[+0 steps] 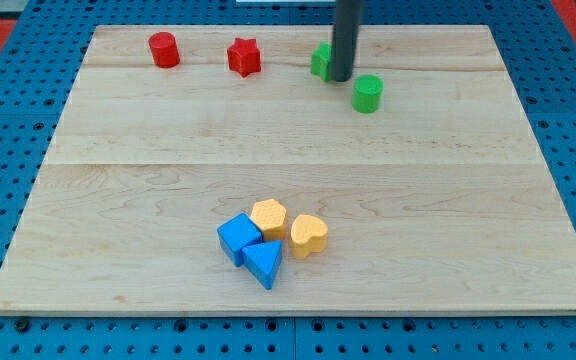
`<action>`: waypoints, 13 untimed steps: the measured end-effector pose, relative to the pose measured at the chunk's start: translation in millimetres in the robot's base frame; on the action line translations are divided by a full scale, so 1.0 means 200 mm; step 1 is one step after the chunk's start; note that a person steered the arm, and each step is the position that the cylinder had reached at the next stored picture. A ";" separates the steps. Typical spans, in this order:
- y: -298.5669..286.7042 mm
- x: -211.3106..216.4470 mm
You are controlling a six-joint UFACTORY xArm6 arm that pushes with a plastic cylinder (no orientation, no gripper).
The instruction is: Slide the green blocks towards the top right corner of the board
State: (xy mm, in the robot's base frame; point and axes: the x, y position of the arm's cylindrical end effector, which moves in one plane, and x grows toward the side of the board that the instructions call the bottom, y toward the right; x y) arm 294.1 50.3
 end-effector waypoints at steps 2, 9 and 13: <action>-0.26 -0.01; -0.12 0.14; -0.23 0.01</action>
State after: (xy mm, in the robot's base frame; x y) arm 295.6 4.9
